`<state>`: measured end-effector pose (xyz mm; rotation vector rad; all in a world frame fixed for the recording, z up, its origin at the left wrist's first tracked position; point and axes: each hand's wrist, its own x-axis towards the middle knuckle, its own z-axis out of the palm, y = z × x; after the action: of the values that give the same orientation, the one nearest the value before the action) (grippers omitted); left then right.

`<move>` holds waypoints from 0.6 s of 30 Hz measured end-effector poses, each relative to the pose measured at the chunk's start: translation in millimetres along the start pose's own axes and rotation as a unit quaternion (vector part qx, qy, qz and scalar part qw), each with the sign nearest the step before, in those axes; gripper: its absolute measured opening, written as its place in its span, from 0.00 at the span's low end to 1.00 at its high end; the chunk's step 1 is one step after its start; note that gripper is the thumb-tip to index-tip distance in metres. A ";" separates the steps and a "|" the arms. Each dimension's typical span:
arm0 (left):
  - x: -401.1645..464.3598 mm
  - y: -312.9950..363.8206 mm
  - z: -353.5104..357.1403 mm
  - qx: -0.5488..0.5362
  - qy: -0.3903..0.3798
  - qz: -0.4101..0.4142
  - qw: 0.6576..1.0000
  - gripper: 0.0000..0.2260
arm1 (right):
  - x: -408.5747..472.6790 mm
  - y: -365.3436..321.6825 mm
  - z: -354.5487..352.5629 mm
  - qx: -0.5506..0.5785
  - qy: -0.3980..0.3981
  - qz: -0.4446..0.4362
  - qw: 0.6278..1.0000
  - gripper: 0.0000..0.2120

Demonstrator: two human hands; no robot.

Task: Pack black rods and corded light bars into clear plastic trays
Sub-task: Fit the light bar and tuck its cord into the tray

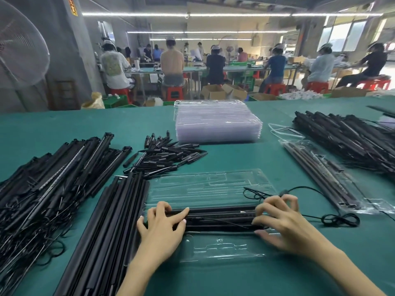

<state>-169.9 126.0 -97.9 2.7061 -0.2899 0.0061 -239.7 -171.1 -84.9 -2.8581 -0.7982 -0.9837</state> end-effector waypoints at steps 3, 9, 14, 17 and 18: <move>-0.4 0.8 0.8 0.001 0.000 0.007 1.000 0.16 | 4.4 -4.0 -2.7 0.056 -0.018 -0.004 0.998 0.05; -9.4 4.5 3.8 0.039 0.001 0.007 0.999 0.19 | 3.6 -3.8 -2.0 0.080 -0.069 0.021 0.994 0.05; -12.1 18.3 -0.6 0.112 0.077 0.145 0.980 0.21 | -0.8 -4.8 2.9 0.130 -0.047 0.054 0.989 0.05; -11.6 22.3 -0.5 0.074 0.057 0.205 0.974 0.23 | -5.2 -3.3 2.9 0.217 0.026 0.123 0.968 0.02; -9.5 19.6 -0.3 0.043 0.053 0.200 0.977 0.22 | -5.1 -1.4 1.9 0.242 0.051 0.148 0.957 0.03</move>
<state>-183.2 110.6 -90.2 2.6717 -0.8121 0.2836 -242.6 -171.8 -89.6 -2.3900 -0.4928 -0.7606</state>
